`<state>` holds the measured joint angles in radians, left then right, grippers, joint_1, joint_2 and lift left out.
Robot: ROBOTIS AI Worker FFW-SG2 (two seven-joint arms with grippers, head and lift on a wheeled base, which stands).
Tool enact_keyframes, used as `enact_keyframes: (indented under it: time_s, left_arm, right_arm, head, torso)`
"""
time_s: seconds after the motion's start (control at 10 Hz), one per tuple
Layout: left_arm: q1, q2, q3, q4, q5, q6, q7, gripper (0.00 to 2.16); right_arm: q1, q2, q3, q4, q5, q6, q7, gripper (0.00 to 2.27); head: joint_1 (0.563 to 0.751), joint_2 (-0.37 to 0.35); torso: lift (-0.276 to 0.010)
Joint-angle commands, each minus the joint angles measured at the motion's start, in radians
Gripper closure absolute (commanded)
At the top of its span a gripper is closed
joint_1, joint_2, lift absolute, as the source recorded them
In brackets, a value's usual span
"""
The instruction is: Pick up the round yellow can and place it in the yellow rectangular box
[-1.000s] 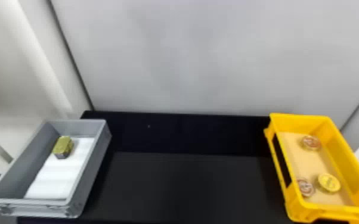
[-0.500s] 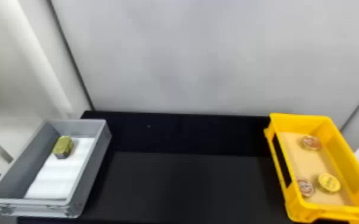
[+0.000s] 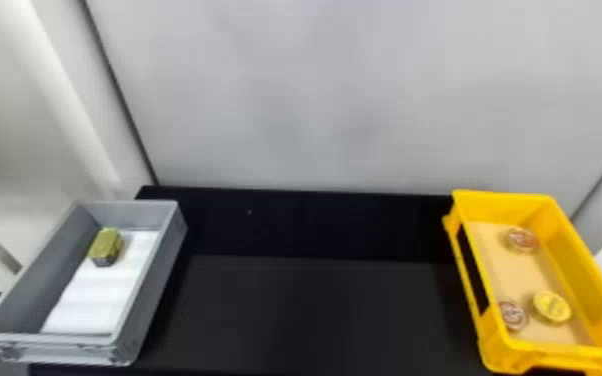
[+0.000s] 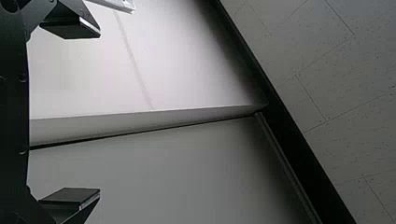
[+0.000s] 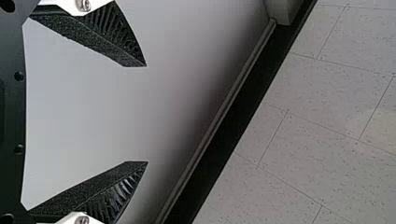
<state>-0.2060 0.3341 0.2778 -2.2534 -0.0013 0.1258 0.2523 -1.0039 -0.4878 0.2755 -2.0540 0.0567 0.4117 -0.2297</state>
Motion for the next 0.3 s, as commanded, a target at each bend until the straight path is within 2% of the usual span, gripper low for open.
enact_keyframes:
  time_s: [0.0,0.2]
  left_arm:
    - [0.0,0.002,0.0,-0.002,0.0,0.0,-0.001,0.09]
    - [0.0,0.004,0.0,-0.005,0.0,0.008,-0.004,0.08]
  right_arm:
    - [0.002,0.003,-0.001,-0.005,0.011,-0.008,0.012,0.0]
    - [-0.002,0.006,0.004,-0.021,-0.003,0.02,-0.002,0.0]
  head:
    - [0.694,0.055]
    - [0.694,0.054]
  torso:
    - [-0.003]
    - [-0.003]
